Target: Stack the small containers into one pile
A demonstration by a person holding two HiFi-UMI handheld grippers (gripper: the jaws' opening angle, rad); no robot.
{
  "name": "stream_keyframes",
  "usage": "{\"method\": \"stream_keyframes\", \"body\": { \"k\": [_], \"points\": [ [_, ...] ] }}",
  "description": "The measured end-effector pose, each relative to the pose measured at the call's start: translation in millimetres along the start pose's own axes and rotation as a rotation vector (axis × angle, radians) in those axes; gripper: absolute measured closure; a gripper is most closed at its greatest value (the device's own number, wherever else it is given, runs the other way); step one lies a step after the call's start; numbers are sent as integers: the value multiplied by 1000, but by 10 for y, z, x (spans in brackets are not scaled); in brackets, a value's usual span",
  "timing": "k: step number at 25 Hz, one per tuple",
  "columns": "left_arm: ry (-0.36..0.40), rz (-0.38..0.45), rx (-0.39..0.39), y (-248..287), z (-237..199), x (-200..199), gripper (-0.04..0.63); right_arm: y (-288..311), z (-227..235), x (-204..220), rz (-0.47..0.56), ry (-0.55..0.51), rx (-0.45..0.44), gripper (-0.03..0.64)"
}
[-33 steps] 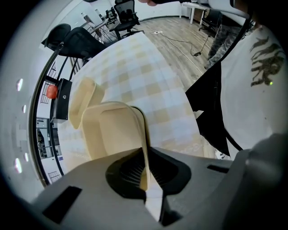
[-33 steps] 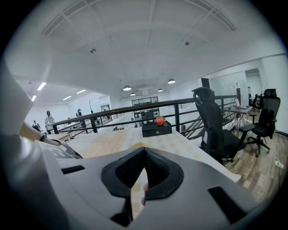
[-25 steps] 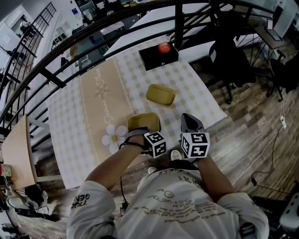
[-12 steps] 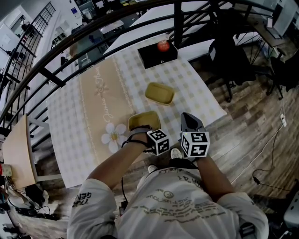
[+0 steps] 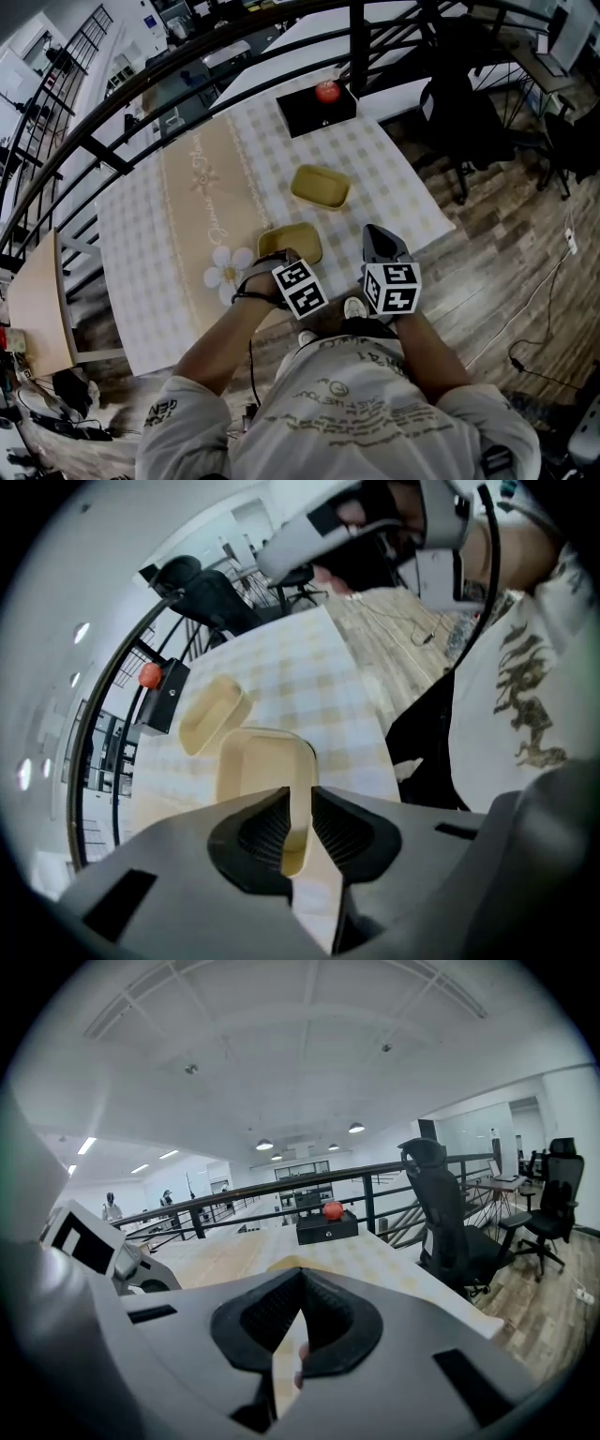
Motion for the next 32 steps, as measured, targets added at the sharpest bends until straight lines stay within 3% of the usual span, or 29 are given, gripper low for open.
{"method": "stream_keyframes", "body": {
  "k": [3, 10, 16, 20, 24, 28, 32],
  "points": [
    [-98, 131, -31, -159, -50, 20, 541, 5, -15, -3, -2, -6, -8, 624],
    [-390, 500, -222, -505, -353, 76, 568, 13, -74, 3, -6, -16, -24, 624],
    [-488, 685, -351, -687, -631, 33, 588, 22, -104, 3, 4, -22, -38, 624],
    [-530, 713, -386, -665, -850, -26, 588, 21, -81, -14, 22, -11, -40, 624],
    [-472, 675, -381, -573, -1046, -103, 588, 41, -20, -63, 31, -5, -29, 624],
    [-267, 554, -362, -426, -1213, -172, 586, 79, 78, -89, 28, 2, -13, 624],
    [-47, 429, -292, -239, -1399, -218, 584, 141, 200, -90, 22, 15, 5, 624]
  ]
}}
Point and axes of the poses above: the fingertips, and each gripper's own axes: y forward along the fingers, z to its right, x out of its underside, the point moved 5 cm from there along -y, backward along the fingers, and after that the axes turned 7 degrees about y, right-handed, at the moved point
